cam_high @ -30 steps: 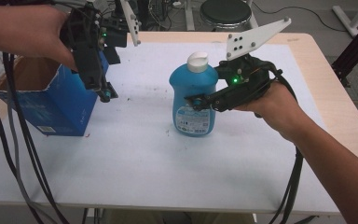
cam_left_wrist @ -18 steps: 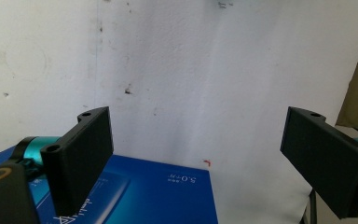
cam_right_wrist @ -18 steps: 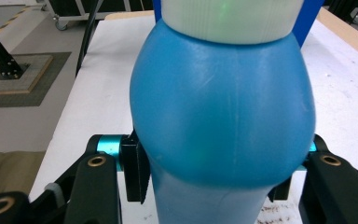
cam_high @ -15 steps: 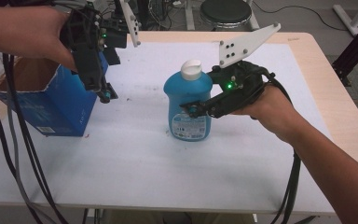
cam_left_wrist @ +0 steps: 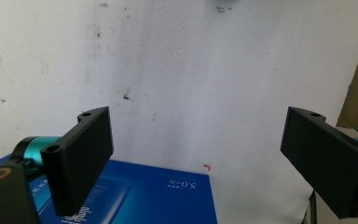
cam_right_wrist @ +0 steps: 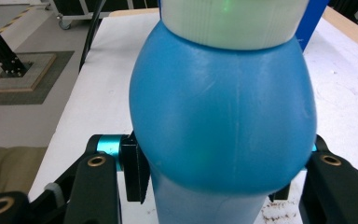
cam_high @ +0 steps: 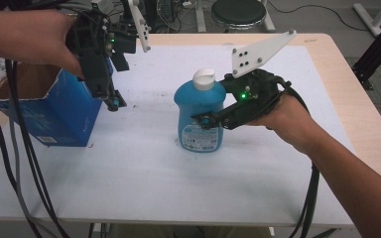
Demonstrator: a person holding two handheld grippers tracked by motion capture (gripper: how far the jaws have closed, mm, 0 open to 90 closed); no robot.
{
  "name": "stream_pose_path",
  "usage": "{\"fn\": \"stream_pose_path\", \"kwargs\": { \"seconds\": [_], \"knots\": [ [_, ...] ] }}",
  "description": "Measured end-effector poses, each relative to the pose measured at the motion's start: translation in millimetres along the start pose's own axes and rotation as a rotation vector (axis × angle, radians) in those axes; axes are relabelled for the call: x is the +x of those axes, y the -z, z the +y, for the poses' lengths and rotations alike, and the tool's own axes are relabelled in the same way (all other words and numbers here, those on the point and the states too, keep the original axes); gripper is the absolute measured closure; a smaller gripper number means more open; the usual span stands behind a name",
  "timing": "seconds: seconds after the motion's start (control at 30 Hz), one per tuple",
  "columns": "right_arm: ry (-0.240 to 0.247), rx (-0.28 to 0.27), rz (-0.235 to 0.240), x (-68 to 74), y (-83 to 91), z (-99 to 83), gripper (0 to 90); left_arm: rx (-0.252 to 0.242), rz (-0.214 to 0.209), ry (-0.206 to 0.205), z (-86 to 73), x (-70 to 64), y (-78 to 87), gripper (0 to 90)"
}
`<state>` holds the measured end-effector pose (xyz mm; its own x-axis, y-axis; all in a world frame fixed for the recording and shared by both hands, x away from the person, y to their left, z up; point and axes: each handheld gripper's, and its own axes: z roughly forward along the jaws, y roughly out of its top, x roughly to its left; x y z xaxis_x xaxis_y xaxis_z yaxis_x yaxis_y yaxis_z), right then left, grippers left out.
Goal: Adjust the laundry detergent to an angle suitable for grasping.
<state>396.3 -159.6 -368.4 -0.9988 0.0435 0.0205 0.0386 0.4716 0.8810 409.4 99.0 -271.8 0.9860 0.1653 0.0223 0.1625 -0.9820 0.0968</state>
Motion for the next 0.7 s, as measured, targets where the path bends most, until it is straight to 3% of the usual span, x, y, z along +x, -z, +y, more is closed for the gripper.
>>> {"fn": "stream_pose_path", "kwargs": {
  "seconds": [0.4,0.7],
  "knots": [
    [0.013,0.023,0.006,2.7,2.5,-0.5,43.1,0.0,0.0,0.0,1.5,-0.9,-0.3,9.3],
    [-0.019,0.026,0.009,2.6,4.2,-1.3,35.3,-0.001,0.0,0.001,0.7,-1.5,0.3,9.3]
  ]
}}
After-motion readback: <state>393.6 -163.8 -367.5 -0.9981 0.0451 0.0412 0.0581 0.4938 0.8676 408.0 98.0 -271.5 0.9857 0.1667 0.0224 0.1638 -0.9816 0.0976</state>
